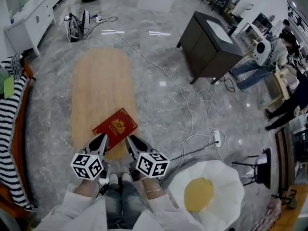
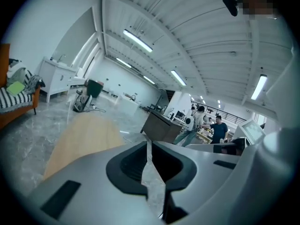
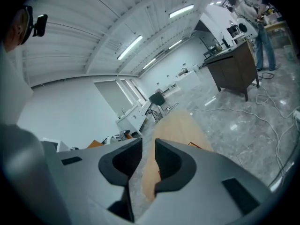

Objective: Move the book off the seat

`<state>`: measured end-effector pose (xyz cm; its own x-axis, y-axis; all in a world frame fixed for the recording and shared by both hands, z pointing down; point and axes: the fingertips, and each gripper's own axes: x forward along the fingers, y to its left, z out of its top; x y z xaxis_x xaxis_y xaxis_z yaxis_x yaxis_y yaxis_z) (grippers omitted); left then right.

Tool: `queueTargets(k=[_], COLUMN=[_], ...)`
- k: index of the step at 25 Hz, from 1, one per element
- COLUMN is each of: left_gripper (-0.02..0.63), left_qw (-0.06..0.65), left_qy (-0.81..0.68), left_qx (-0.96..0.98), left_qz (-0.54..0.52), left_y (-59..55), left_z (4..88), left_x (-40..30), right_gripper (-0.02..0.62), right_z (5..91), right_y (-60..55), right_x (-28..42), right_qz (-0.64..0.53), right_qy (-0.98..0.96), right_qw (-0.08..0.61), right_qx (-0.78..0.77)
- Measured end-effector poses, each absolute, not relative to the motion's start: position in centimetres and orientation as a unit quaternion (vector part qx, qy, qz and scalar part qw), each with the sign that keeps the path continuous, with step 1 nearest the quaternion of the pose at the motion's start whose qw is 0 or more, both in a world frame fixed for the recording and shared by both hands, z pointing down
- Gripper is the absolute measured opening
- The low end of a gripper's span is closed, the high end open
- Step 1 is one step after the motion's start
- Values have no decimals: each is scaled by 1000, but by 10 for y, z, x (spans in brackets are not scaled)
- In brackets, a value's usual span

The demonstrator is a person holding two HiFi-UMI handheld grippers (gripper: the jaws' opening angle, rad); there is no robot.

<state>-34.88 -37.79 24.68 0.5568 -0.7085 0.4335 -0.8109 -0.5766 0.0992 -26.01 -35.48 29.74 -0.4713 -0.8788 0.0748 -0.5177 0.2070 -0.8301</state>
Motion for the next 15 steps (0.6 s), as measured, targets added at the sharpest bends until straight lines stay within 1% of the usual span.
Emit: queueTargets(k=[4, 6, 9, 12, 15], left_gripper=[23, 18, 18, 18, 18], left_qw=[123, 109, 83, 62, 50], left_qy=[-403, -384, -361, -346, -328], left_qx=[885, 896, 910, 919, 926], left_qz=[196, 194, 186, 179, 178], left_y=[-362, -354, -338, -313, -292], left_z=[209, 188, 156, 127, 112], left_x=[-313, -293, -266, -257, -255], right_gripper=[78, 61, 54, 54, 48], right_z=[251, 230, 201, 172, 150], right_y=[-340, -336, -327, -308, -290], right_x=[-252, -248, -238, -228, -226], right_qz=[-391, -368, -335, -311, -274], right_qy=[766, 780, 806, 822, 842], right_qw=[222, 214, 202, 205, 192], right_qx=[-460, -458, -444, -430, -424])
